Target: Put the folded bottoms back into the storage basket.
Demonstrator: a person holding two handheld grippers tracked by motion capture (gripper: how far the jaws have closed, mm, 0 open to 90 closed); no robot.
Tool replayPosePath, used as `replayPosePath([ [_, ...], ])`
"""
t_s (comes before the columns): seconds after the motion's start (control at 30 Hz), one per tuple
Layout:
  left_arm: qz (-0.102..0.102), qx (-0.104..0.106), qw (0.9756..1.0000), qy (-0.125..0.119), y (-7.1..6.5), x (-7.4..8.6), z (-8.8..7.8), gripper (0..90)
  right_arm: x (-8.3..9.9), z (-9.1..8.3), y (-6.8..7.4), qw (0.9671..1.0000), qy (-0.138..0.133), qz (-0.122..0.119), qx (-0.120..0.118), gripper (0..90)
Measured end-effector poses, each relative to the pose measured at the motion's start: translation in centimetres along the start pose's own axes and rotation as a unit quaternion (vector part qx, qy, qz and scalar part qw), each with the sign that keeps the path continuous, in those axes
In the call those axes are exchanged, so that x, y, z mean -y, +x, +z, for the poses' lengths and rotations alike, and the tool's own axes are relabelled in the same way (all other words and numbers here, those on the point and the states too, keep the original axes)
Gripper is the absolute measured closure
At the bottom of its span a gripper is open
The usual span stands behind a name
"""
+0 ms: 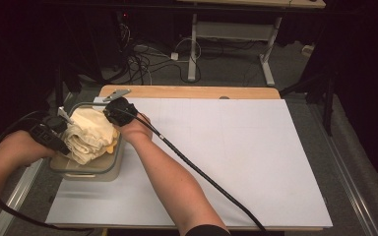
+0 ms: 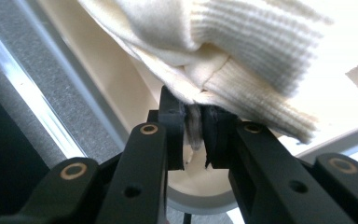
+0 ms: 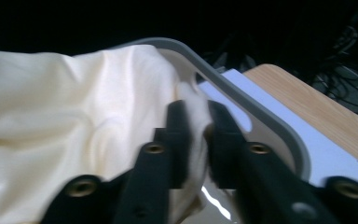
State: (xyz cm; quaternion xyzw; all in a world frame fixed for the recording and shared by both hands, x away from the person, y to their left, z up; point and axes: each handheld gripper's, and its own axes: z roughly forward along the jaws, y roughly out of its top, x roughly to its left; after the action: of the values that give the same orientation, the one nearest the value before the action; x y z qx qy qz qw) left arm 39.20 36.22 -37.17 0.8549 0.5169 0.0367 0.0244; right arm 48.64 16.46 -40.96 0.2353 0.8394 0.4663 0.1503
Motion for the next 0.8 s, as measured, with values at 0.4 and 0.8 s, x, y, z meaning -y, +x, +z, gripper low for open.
replayPosePath([
  [0.4,0.020,0.026,0.9995,0.004,-2.0,-1.0,0.1,21.3,0.5,-2.4,-1.0,0.9991,-0.006,0.027,-0.033,20.0],
  [0.8,0.038,0.036,0.9984,0.020,-4.4,-2.9,1.1,0.0,3.5,-7.4,-1.8,0.9992,-0.029,0.020,-0.018,0.6],
])
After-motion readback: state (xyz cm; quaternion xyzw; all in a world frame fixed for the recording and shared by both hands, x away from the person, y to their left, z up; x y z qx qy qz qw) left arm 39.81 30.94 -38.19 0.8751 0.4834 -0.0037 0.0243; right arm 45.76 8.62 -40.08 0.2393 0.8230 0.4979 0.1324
